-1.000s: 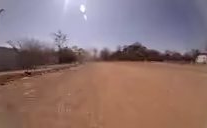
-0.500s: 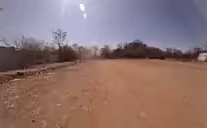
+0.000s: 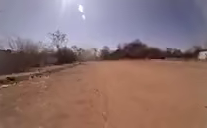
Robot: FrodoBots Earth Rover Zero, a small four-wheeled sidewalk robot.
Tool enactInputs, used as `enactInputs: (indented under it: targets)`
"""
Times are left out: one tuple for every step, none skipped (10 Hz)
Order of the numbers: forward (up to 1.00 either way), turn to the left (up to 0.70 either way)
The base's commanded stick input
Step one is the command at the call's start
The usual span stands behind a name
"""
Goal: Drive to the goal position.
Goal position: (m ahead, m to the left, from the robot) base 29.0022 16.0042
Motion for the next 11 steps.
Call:
enactInputs:
  targets:
    - [1.00,-0.27]
    - [1.00,0.00]
    - [1.00,0.00]
    - [1.00,0.00]
    - [1.00,0.00]
    - [1.00,-0.24]
    - [1.00,-0.11]
    - [1.00,0.00]
    - [1.00,0.00]
    - [1.00,0.00]
    - [1.00,0.00]
